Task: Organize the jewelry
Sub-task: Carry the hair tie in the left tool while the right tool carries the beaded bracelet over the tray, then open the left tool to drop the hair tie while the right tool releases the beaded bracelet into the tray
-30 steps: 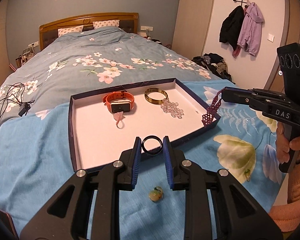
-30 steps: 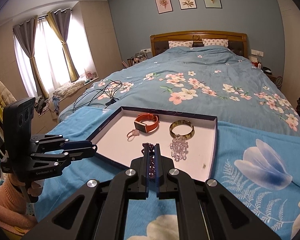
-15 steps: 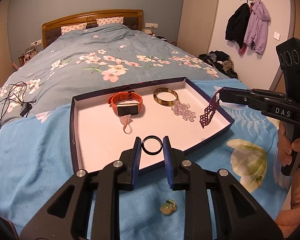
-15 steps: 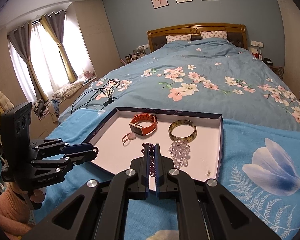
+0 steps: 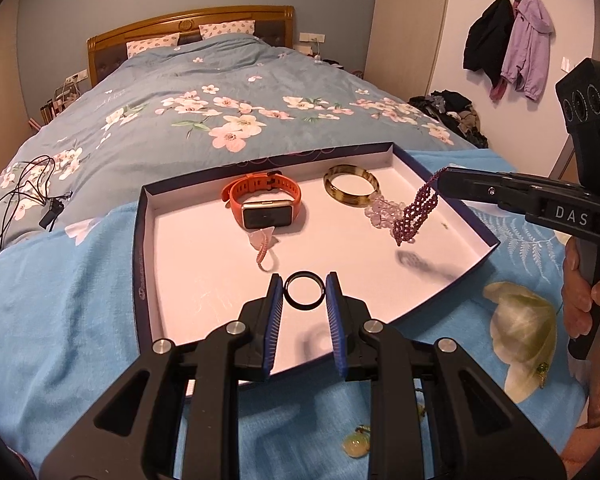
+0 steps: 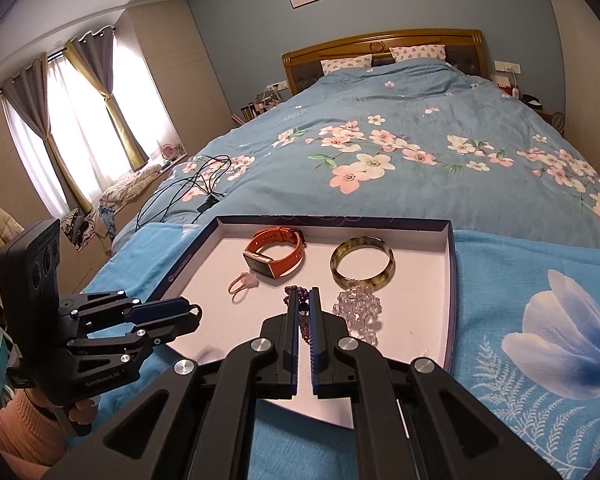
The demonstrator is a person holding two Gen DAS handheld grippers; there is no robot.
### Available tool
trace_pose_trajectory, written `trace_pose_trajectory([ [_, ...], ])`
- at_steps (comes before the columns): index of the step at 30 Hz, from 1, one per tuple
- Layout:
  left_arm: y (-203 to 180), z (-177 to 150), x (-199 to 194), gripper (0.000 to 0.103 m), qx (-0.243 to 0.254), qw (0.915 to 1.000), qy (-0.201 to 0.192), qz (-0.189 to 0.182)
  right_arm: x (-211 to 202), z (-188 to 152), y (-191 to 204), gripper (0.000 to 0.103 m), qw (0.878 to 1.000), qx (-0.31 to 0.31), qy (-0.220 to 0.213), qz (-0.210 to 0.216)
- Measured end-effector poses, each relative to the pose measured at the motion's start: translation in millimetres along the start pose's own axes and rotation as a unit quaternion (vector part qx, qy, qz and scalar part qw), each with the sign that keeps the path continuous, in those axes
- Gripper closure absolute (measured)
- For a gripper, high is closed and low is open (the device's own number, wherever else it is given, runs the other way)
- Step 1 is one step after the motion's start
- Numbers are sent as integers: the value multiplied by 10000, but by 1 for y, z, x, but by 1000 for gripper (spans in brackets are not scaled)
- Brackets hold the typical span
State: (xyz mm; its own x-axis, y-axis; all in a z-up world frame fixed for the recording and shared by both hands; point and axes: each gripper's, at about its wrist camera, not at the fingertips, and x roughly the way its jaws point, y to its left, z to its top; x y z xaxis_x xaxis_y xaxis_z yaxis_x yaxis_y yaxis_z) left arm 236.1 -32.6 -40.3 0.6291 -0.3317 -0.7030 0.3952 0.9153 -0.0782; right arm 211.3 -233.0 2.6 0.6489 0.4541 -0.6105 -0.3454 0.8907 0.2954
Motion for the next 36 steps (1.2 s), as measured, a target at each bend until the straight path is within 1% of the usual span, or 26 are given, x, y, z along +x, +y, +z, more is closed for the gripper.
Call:
trace_pose_trajectory([
  [15, 6, 9, 25, 81, -105, 9996, 232, 123, 17, 6, -12, 100, 9996, 255, 130, 36],
  [32, 6, 12, 49, 81, -113, 9987, 437, 224, 42, 2, -32, 100, 9977, 502, 398, -243],
  [36, 7, 13, 52, 81, -136, 9986, 463, 197, 45, 0, -35, 97, 9970, 554, 464, -279],
])
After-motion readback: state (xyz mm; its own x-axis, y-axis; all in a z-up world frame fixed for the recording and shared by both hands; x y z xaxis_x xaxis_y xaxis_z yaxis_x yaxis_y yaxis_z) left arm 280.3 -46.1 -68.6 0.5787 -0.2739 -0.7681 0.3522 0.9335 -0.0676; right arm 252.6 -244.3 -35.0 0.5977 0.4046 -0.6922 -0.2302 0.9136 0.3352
